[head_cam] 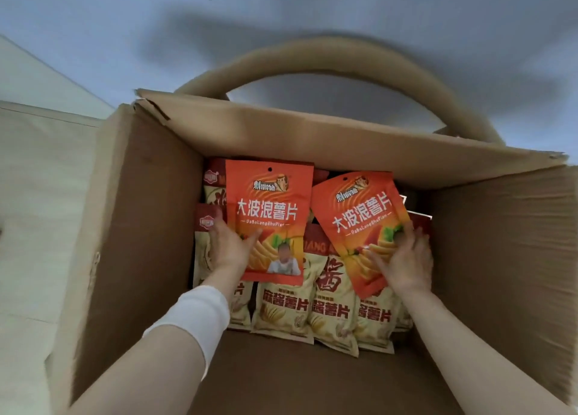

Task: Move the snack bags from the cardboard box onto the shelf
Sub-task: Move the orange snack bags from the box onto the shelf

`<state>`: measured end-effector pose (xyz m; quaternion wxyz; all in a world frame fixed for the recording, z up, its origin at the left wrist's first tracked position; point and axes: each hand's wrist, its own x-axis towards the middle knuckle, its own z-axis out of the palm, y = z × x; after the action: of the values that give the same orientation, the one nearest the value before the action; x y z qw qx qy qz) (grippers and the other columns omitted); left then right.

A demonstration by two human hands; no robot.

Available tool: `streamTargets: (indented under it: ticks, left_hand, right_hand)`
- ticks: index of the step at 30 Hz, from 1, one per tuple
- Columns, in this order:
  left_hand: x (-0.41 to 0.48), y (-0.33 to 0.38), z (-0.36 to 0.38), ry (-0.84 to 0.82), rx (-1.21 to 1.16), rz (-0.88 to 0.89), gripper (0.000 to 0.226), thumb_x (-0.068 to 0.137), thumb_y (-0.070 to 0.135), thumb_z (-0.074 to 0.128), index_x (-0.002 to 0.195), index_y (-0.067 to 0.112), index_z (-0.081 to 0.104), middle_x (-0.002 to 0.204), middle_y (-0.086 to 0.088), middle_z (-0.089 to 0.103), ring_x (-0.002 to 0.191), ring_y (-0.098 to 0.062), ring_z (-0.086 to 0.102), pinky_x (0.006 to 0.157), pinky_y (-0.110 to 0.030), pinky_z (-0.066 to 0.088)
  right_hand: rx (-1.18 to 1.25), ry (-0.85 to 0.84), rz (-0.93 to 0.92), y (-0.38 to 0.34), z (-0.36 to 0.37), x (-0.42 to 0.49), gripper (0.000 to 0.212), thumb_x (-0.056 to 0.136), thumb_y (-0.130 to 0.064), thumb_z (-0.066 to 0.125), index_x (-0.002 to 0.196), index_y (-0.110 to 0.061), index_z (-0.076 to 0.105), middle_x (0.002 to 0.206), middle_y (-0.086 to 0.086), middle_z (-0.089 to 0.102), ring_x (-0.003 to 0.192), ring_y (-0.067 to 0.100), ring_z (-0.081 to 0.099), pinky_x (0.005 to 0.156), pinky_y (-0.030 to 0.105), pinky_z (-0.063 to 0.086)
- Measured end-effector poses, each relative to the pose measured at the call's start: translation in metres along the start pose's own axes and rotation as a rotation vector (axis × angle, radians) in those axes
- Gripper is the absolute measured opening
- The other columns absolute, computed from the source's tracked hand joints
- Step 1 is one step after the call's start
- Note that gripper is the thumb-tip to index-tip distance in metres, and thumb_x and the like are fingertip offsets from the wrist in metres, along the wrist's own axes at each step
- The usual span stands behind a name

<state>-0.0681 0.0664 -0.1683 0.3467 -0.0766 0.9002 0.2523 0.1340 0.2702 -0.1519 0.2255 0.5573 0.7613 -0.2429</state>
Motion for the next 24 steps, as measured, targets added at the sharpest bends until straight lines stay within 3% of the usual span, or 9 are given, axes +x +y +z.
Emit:
streamTargets:
  ticks: [3,6,9,12,15,19,22,24]
  left_hand:
    - [0.007,-0.002,0.008,0.057,0.039,-0.014,0.095,0.068,0.039,0.08,0.142,0.009,0.028,0.139,-0.014,0.044,0.129,-0.032,0.042,0.1,-0.046,0.04]
    - [0.005,0.0,0.009,0.0,-0.035,0.007,0.075,0.066,0.036,0.083,0.125,0.008,0.045,0.12,-0.009,0.061,0.11,-0.027,0.058,0.086,-0.035,0.045]
    - [0.0,0.002,0.0,-0.181,-0.203,0.0,0.047,0.069,0.028,0.081,0.107,0.02,0.056,0.097,0.005,0.067,0.096,-0.018,0.064,0.076,-0.026,0.045]
    - [-0.004,0.001,-0.011,-0.281,-0.367,-0.027,0.041,0.068,0.024,0.082,0.101,0.026,0.058,0.097,0.006,0.068,0.099,-0.019,0.064,0.085,-0.034,0.051]
    - [-0.011,0.002,-0.021,-0.302,-0.373,-0.017,0.048,0.069,0.025,0.081,0.111,0.021,0.058,0.102,0.002,0.068,0.101,-0.021,0.063,0.095,-0.042,0.047]
    - [-0.027,0.003,-0.036,-0.298,-0.402,0.073,0.049,0.074,0.021,0.078,0.116,0.02,0.052,0.101,0.004,0.065,0.095,-0.016,0.062,0.085,-0.034,0.048]
    - [-0.044,0.006,-0.051,-0.299,-0.422,0.144,0.033,0.076,0.023,0.076,0.101,0.029,0.055,0.093,0.013,0.063,0.085,-0.003,0.059,0.069,-0.021,0.045]
    - [-0.058,0.01,-0.062,-0.33,-0.43,0.192,0.026,0.077,0.025,0.075,0.093,0.033,0.057,0.09,0.015,0.064,0.084,-0.001,0.06,0.065,-0.019,0.044]
  right_hand:
    - [0.025,0.071,0.023,0.003,0.003,0.006,0.111,0.067,-0.05,0.077,0.147,-0.013,0.009,0.148,0.022,0.022,0.138,0.038,0.018,0.113,0.049,0.018]
    - [0.085,0.099,0.078,0.007,-0.006,0.01,0.105,0.059,-0.047,0.083,0.14,-0.009,0.028,0.138,0.02,0.038,0.13,0.037,0.032,0.104,0.049,0.033]
    - [0.219,-0.108,0.118,0.01,-0.016,0.011,0.063,0.06,-0.042,0.084,0.106,-0.015,0.05,0.109,0.008,0.06,0.104,0.029,0.058,0.076,0.036,0.046]
    - [0.202,-0.153,0.069,0.015,-0.024,0.007,0.04,0.067,-0.041,0.079,0.092,-0.016,0.059,0.093,0.004,0.065,0.087,0.024,0.062,0.07,0.032,0.049]
    - [0.168,0.042,-0.014,0.017,-0.034,-0.005,0.033,0.072,-0.034,0.077,0.093,-0.011,0.065,0.103,0.008,0.063,0.091,0.027,0.06,0.071,0.035,0.049]
    - [0.06,0.316,-0.195,0.02,-0.045,-0.028,0.044,0.072,-0.026,0.079,0.108,-0.004,0.066,0.123,0.011,0.06,0.112,0.031,0.054,0.088,0.045,0.047]
    - [0.181,0.225,-0.069,0.022,-0.057,-0.049,0.043,0.076,-0.032,0.075,0.11,-0.012,0.058,0.103,0.011,0.068,0.092,0.03,0.065,0.073,0.041,0.054]
    - [0.304,0.138,0.016,0.025,-0.062,-0.066,0.045,0.076,-0.033,0.075,0.112,-0.013,0.055,0.102,0.01,0.067,0.093,0.029,0.064,0.076,0.04,0.053]
